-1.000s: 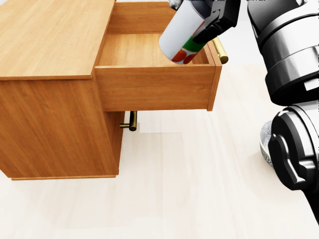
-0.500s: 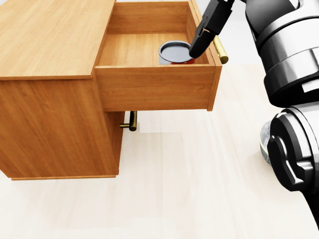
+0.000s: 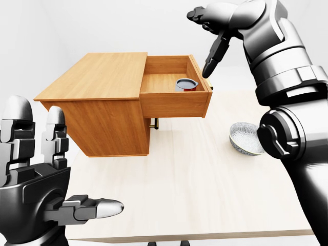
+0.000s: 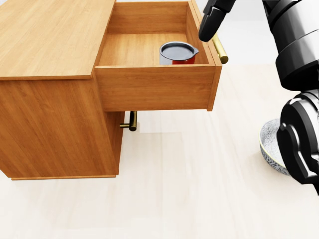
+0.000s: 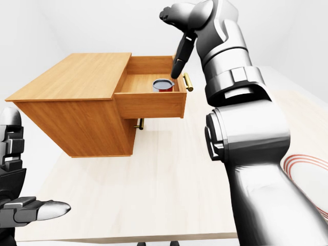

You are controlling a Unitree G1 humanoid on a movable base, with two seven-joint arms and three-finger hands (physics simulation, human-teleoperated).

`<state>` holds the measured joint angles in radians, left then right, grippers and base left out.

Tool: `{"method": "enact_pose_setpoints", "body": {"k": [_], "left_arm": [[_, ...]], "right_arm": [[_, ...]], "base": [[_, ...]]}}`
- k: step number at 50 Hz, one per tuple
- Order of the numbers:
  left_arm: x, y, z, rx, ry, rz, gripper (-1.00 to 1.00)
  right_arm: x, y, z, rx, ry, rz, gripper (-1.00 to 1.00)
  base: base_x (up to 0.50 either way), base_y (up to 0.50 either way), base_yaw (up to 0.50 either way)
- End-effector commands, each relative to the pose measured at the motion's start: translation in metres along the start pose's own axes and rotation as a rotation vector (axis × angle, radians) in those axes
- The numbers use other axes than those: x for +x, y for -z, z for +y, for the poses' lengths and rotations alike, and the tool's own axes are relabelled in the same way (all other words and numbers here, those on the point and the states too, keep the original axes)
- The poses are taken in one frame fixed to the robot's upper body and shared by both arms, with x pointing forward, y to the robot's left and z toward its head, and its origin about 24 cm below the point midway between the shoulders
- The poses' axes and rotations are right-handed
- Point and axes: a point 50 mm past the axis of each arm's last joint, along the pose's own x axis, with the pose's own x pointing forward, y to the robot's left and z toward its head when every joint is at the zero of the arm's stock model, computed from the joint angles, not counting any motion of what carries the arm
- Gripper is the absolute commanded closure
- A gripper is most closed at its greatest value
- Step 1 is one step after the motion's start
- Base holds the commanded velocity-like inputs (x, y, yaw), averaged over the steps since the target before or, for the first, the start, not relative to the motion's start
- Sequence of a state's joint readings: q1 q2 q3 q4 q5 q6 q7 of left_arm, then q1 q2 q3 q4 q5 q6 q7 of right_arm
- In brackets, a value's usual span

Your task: Put the ketchup in the top drawer of the cabinet.

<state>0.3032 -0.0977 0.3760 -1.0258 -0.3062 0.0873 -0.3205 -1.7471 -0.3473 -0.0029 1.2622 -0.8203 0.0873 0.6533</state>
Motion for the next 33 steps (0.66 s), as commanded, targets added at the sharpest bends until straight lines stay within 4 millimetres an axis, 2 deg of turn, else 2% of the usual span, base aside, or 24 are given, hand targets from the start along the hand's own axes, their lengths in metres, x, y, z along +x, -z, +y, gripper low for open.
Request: {"method": "enact_pose_setpoints", "body": {"k": [1,12,21,26,28,33], "left_arm": [[0.0,-0.002,0.002,0.002,-0.006,-0.013,-1.0],[0.001,-0.001,0.001,0.001,-0.004,-0.007,-1.0],[0.0,-0.002,0.001,0.001,-0.003,-0.007,-1.0],[-0.001,-0.005,0.001,0.002,-0.003,-0.016,-1.0],[-0.001,-0.004,0.0,0.003,-0.002,-0.013,-1.0],[-0.002,-0.004,0.0,0.003,0.001,-0.007,-1.0]], "right_arm": [[-0.027,-0.027,-0.041,-0.095,0.092,-0.02,-1.0],[-0.055,-0.036,-0.075,-0.144,0.227,-0.023,-1.0],[-0.085,-0.048,-0.099,-0.217,0.391,-0.053,-1.0],[-0.108,-0.052,-0.099,-0.312,0.555,-0.098,-1.0],[-0.114,-0.052,-0.094,-0.365,0.605,-0.089,-1.0],[-0.145,-0.056,-0.075,-0.51,0.797,-0.091,-1.0]], "base": [[0.0,0.0,0.0],[0.0,0.0,0.0],[0.0,0.0,0.0],[0.0,0.0,0.0],[0.0,0.0,0.0],[0.0,0.0,0.0]]}}
